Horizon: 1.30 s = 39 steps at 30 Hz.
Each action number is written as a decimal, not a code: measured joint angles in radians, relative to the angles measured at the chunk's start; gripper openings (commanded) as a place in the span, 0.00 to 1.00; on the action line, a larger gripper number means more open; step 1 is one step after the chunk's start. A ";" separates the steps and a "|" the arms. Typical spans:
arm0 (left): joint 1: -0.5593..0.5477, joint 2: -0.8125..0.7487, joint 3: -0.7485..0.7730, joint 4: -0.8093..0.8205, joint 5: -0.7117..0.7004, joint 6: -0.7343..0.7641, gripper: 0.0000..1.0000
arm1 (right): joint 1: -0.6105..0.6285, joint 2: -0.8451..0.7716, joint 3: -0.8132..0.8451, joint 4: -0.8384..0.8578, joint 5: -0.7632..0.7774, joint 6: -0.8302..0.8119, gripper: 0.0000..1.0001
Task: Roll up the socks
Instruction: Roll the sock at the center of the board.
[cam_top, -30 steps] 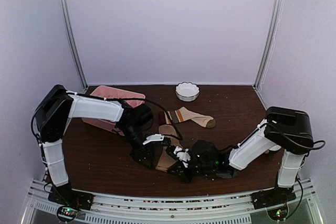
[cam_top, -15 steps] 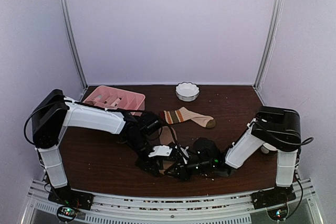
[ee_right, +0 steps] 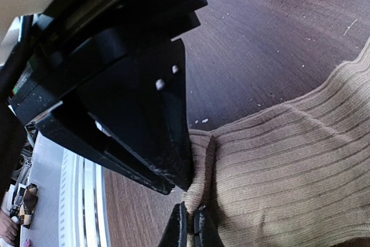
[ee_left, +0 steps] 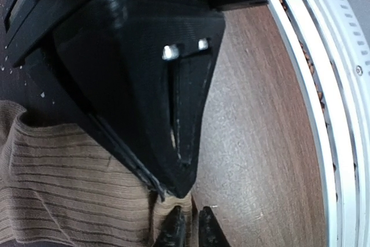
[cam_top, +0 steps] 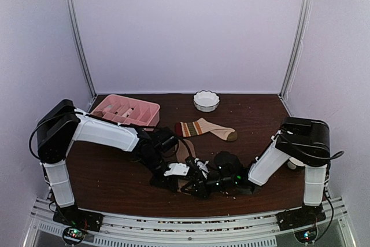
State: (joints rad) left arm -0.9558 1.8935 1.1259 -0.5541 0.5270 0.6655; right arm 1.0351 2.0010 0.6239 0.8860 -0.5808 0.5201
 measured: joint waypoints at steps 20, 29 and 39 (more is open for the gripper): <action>-0.001 -0.104 -0.035 -0.047 -0.031 0.044 0.43 | -0.003 0.000 -0.002 0.002 -0.002 0.000 0.00; 0.000 -0.084 -0.057 0.052 -0.082 0.028 0.43 | -0.005 0.000 -0.002 0.002 -0.009 0.001 0.00; 0.000 -0.068 -0.056 0.082 -0.089 0.014 0.37 | -0.010 0.001 -0.002 0.002 -0.026 0.001 0.00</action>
State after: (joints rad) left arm -0.9554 1.8252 1.0698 -0.4717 0.4377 0.6800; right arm 1.0252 2.0018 0.6220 0.8879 -0.6064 0.5209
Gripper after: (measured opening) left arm 0.378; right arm 0.026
